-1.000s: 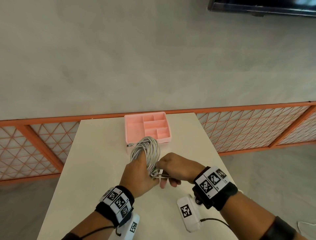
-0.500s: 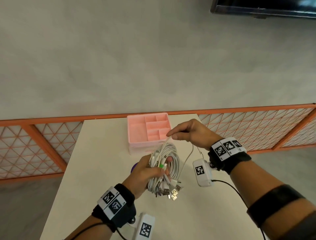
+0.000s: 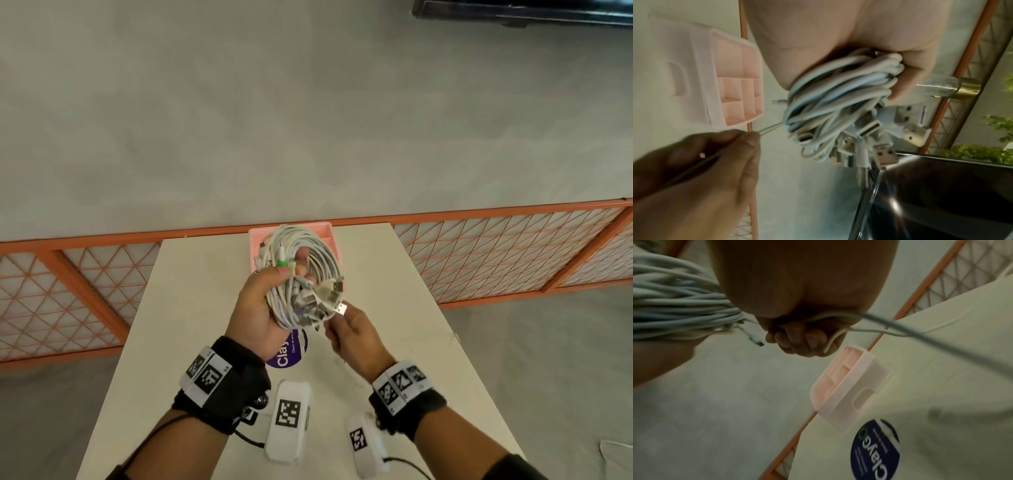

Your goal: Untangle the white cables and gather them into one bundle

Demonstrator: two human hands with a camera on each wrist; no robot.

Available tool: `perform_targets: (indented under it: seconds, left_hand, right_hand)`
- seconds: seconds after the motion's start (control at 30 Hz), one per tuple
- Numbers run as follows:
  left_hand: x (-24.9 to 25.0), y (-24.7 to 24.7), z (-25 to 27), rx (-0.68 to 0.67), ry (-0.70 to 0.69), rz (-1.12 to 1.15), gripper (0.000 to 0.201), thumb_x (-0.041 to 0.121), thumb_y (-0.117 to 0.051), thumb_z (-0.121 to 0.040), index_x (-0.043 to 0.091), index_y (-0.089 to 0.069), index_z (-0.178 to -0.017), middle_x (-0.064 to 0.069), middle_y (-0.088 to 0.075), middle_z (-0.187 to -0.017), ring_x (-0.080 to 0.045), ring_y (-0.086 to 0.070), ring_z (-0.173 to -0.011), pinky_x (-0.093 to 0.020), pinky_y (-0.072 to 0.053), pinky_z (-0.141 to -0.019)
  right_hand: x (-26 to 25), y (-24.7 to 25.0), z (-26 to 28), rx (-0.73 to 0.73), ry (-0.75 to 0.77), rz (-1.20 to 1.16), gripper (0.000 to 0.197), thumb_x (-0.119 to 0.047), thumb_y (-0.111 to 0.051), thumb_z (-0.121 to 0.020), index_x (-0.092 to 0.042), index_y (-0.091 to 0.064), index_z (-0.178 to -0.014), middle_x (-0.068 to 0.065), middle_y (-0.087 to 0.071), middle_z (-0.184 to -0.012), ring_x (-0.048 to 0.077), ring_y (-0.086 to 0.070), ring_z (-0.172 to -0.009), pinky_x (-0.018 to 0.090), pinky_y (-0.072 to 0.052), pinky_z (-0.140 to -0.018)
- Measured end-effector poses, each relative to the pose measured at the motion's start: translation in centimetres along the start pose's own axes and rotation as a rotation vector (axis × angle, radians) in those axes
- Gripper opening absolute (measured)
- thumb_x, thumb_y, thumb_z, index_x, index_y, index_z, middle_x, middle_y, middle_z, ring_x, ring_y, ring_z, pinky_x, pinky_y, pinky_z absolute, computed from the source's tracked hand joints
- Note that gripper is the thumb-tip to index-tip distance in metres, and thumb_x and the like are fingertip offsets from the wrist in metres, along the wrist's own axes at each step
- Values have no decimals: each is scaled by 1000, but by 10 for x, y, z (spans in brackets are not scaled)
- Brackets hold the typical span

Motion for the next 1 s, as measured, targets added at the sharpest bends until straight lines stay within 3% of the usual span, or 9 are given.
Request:
perform_targets:
  seconds: [0.13, 0.23, 0.3, 0.4, 0.5, 0.6, 0.8, 0.9, 1.0]
  left_hand:
    - [-5, 8, -3, 151, -132, -190, 15, 11, -66, -75, 6, -73, -87, -13, -70, -86, -26, -70, -82, -38, -57, -73]
    - [-9, 10, 0, 181, -212, -273, 21, 10, -60, -78, 18, -78, -75, -7, -71, -78, -21, -71, -76, -34, -58, -68]
    - [-6, 12, 0, 205, -244, -287, 19, 9, -61, -78, 18, -78, -78, -8, -72, -79, -22, -72, -77, -34, -58, -68]
    - [1, 24, -5, 300, -304, -370, 14, 10, -65, -80, 9, -71, -93, -9, -70, -86, -24, -70, -83, -40, -57, -76]
    - [4, 37, -8, 379, -308, -407, 23, 6, -68, -86, 1, -65, -108, -10, -70, -92, -25, -70, -88, -41, -56, -79]
    - [-1, 40, -7, 426, -336, -592, 30, 7, -73, -83, 2, -64, -111, -7, -72, -95, -23, -71, -90, -36, -57, -78]
    - [-18, 57, 0, 345, -254, -965, 48, 13, -83, -78, 13, -57, -118, -1, -71, -99, -12, -70, -92, -27, -56, -80]
    - [-28, 51, 8, 233, -163, -887, 34, 11, -77, -83, 7, -57, -110, -2, -66, -80, -7, -67, -70, -20, -53, -62]
    - [-35, 51, 12, 176, -120, -754, 46, 36, -72, -80, 3, -59, -109, -6, -71, -85, -22, -68, -83, -25, -55, -65]
  right_hand:
    - [-2, -24, 14, -91, 17, 132, 27, -22, -42, -104, -15, -50, -79, -14, -51, -53, 7, -45, -50, 26, -40, -53]
    - [-4, -27, 16, -133, -3, 136, 23, -24, -46, -103, -11, -51, -84, -3, -61, -61, 24, -61, -60, 33, -49, -61]
    - [-1, -26, 17, -144, -79, 31, 21, -21, -45, -103, -10, -51, -86, 5, -65, -76, 29, -65, -67, 34, -51, -55]
    - [4, -24, 21, -175, -160, -27, 26, -22, -41, -105, 1, -50, -97, 6, -60, -67, 23, -50, -42, 24, -35, -39]
    - [4, -24, 24, -192, -112, 83, 31, -24, -43, -105, 3, -57, -99, -10, -48, -50, 7, -39, -44, 18, -33, -46]
    - [-14, -25, 26, -247, -12, 328, 26, -28, -44, -105, -16, -61, -89, -20, -55, -56, -2, -47, -55, 13, -35, -59]
    - [-54, -18, 27, -385, 164, 853, 21, -30, -45, -102, -16, -61, -96, 8, -65, -85, 23, -56, -73, 39, -46, -68]
    - [-71, -11, 24, -355, 223, 1022, 22, -33, -49, -97, -19, -62, -88, 4, -65, -78, 26, -59, -70, 41, -50, -65]
    - [-87, -6, 19, -341, 238, 1062, 21, -35, -59, -92, -18, -67, -82, 1, -66, -74, 22, -60, -67, 40, -53, -64]
Point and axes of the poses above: each hand's wrist, its own z-axis away from the middle knuckle, its own y-axis out of the back of the hand, x = y × z, the point moved 2 cm from there along -z, towards the middle knuckle
